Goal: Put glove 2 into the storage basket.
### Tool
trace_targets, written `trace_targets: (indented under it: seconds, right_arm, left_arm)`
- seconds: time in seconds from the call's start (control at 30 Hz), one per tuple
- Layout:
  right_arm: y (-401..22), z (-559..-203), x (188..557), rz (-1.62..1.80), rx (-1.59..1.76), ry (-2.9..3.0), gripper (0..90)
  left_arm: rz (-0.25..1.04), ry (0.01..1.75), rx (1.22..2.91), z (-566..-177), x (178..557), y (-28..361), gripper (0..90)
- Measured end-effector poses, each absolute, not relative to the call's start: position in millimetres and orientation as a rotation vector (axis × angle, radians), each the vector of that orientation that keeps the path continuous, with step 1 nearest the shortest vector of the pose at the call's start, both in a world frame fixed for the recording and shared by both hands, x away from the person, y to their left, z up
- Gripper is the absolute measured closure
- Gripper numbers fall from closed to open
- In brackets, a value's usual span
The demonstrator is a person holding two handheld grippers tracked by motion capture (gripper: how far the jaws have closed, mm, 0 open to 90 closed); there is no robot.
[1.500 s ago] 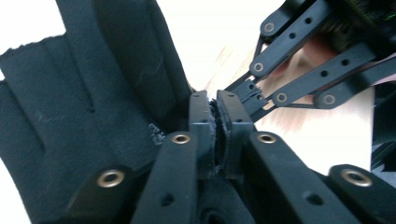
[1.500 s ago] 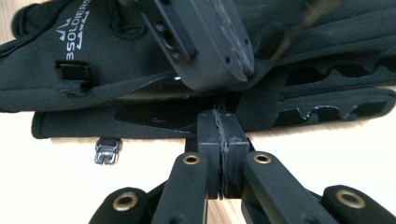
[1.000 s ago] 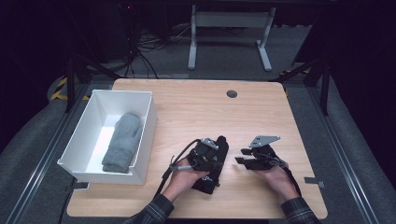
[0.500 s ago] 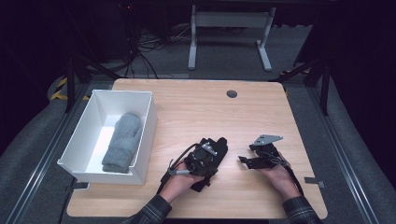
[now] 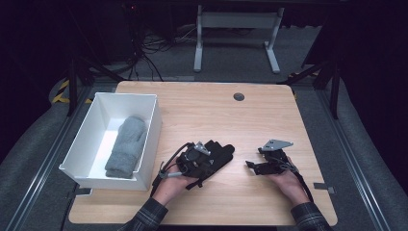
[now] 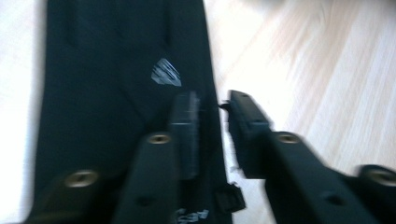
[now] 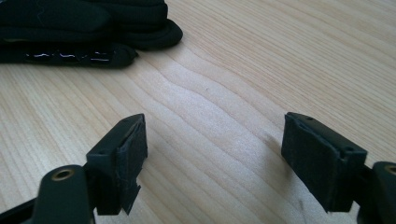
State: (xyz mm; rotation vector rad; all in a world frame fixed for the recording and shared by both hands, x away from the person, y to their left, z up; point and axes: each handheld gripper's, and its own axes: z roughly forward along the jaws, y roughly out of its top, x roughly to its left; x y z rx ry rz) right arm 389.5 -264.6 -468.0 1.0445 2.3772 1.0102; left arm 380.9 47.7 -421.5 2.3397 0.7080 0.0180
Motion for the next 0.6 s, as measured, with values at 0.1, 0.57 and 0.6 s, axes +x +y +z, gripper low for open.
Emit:
trace_targets:
  seconds: [0.1, 0.57, 0.6]
  right_arm:
    - [-265.0, -469.1, 389.2, 1.023, 1.043, 2.369, 21.6]
    - [-264.9, -469.7, 389.0, 1.027, 1.045, 2.362, 21.4]
    - [-264.9, -469.6, 388.8, 1.026, 1.045, 2.362, 21.5]
  left_arm:
    - [0.073, 0.712, 2.33, -417.4, 386.1, 49.8, 54.0]
    - [0.207, 0.709, 2.411, -438.5, 407.3, 36.3, 18.9]
    - [0.215, 0.71, 2.42, -440.1, 407.8, 35.5, 18.6]
